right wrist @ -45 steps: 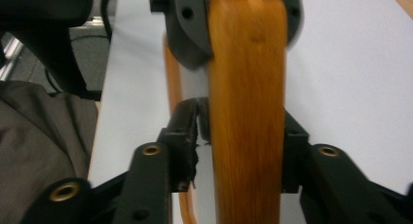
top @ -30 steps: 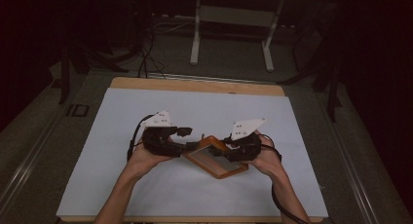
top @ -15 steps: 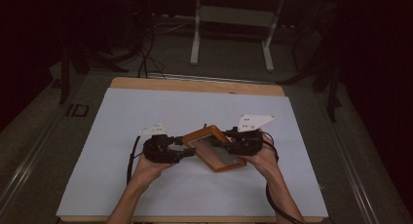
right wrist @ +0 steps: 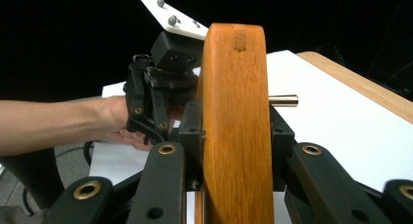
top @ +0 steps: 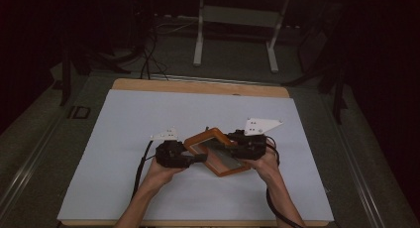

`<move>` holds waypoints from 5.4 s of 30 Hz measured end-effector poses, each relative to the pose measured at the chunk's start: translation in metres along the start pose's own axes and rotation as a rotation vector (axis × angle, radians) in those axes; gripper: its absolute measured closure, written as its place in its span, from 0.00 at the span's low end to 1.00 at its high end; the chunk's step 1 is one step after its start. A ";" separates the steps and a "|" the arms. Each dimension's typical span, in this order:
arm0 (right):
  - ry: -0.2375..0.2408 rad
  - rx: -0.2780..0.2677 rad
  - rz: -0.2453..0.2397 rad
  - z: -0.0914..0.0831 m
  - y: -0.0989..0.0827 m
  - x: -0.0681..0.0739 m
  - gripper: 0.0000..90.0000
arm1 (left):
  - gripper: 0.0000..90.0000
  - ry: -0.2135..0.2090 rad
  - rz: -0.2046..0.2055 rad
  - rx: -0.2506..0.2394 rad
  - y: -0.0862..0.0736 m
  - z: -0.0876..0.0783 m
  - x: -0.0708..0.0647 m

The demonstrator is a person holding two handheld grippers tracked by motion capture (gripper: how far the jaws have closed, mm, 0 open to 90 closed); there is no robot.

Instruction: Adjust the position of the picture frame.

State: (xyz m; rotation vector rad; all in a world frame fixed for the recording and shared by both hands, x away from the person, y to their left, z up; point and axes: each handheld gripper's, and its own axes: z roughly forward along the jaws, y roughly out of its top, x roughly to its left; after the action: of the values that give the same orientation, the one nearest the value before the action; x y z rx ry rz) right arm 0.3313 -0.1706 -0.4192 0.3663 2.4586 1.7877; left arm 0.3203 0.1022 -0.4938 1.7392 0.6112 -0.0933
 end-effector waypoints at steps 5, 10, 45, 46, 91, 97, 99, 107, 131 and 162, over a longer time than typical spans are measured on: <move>0.032 -0.031 0.022 -0.008 -0.001 -0.005 0.77 | 0.67 -0.043 0.030 -0.008 0.005 -0.008 -0.004; 0.050 -0.018 0.021 -0.014 0.002 -0.005 0.76 | 0.69 -0.034 0.053 0.017 0.014 -0.011 -0.010; 0.005 0.174 0.262 0.014 -0.051 -0.024 0.68 | 0.70 0.101 -0.128 -0.002 0.009 -0.023 0.009; 0.007 0.177 0.269 0.015 -0.051 -0.024 0.67 | 0.70 0.103 -0.135 -0.002 0.007 -0.023 0.010; -0.185 0.279 0.556 0.042 -0.074 -0.053 0.42 | 0.71 0.186 -0.302 0.077 -0.008 -0.006 0.057; -0.184 0.302 0.558 0.041 -0.082 -0.052 0.42 | 0.69 0.179 -0.340 0.092 -0.011 -0.004 0.063; -0.187 0.294 0.583 0.040 -0.085 -0.054 0.44 | 0.69 0.179 -0.367 0.092 -0.013 -0.003 0.066; -0.239 0.328 0.595 0.038 -0.089 -0.056 0.50 | 0.66 0.195 -0.455 0.131 -0.019 0.000 0.077; -0.256 0.335 0.559 0.026 -0.091 -0.049 0.54 | 0.52 0.232 -0.370 0.151 -0.012 0.002 0.073; -0.293 0.232 0.422 -0.005 -0.069 -0.021 0.43 | 0.51 0.463 -0.050 0.025 0.002 -0.035 0.002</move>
State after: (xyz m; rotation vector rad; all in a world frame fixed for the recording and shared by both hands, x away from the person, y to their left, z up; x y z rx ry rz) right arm 0.3409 -0.2009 -0.4845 1.1512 2.5049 1.4261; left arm 0.3135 0.1353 -0.4832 1.7796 0.9929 0.2753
